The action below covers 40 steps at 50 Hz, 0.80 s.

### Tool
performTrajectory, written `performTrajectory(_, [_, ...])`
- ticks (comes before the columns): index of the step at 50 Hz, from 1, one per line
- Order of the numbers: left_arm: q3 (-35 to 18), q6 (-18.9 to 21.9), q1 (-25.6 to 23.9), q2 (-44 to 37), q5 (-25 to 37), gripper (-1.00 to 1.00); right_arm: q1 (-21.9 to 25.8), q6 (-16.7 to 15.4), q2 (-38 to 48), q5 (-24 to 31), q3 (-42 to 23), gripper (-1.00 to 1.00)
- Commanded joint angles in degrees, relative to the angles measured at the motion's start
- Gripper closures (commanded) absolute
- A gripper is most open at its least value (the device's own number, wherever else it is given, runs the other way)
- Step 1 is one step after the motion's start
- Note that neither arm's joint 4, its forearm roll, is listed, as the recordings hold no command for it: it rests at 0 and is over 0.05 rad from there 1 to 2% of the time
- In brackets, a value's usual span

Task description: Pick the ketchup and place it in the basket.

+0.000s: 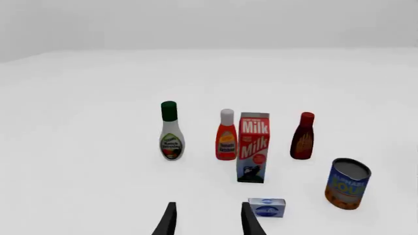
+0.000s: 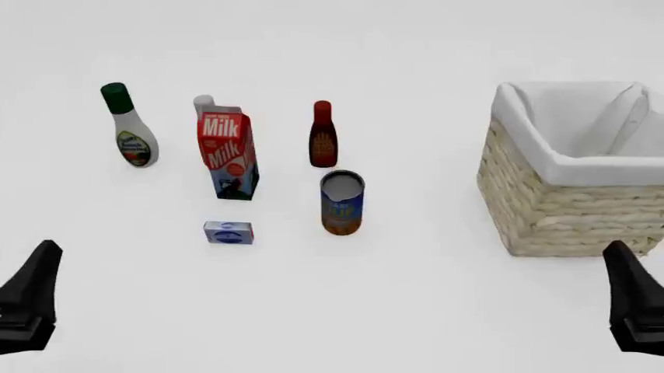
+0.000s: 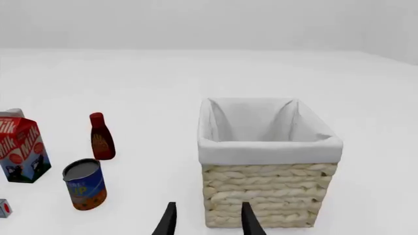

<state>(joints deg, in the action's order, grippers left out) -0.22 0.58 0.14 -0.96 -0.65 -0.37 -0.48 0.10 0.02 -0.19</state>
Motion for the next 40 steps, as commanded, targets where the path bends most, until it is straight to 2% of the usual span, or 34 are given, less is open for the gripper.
performTrajectory(1, [-0.5, -0.2, -1.3, -6.6, -4.6, -1.0, 0.1, 0.1, 0.0, -0.2, -0.1, -1.0])
performTrajectory(5, [-0.8, 0.0, -1.5, -11.4, -8.2, -1.0, 0.1, -0.4, -0.1, -0.8, -0.4, -1.0])
performTrajectory(9, [-3.8, 0.8, -1.8, -16.7, -10.6, -1.0, 0.0, -0.6, -0.1, -1.4, -0.5, -1.0])
performTrajectory(10, [-5.1, 2.3, -1.3, -20.7, -12.1, -1.0, 0.1, -0.7, -0.1, -1.4, -0.5, -1.0])
performTrajectory(13, [-7.8, 1.2, -1.4, -24.5, -13.0, -1.0, 0.1, -0.6, -0.1, -1.3, -0.6, -1.0])
performTrajectory(24, [-18.6, 1.2, -1.3, -33.2, -9.4, -1.0, -0.1, -1.1, -0.1, -1.9, -0.7, -1.0])
performTrajectory(28, [-21.2, 4.8, -1.5, -38.2, -10.0, -1.0, 0.3, -1.1, -0.1, -2.3, -0.9, -1.0])
performTrajectory(32, [-23.9, 5.0, -2.1, -41.1, -9.6, -1.0, 0.3, -1.3, -0.1, -2.5, -0.8, -1.0])
performTrajectory(34, [-25.0, 7.9, -3.9, -42.8, -9.8, -1.0, 0.3, -1.2, -0.1, -2.6, -0.6, -1.0])
performTrajectory(37, [-27.5, 9.0, -6.6, -45.1, -9.3, -1.0, 0.7, -1.2, -0.1, -2.4, -0.8, -1.0])
performTrajectory(38, [-28.4, 10.7, -7.5, -46.3, -9.4, -1.0, 0.7, -1.2, -0.1, -2.4, -0.9, -1.0])
performTrajectory(40, [-30.1, 9.3, -7.4, -47.6, -8.9, -1.0, 0.8, -1.2, -0.1, -2.6, -0.8, -1.0])
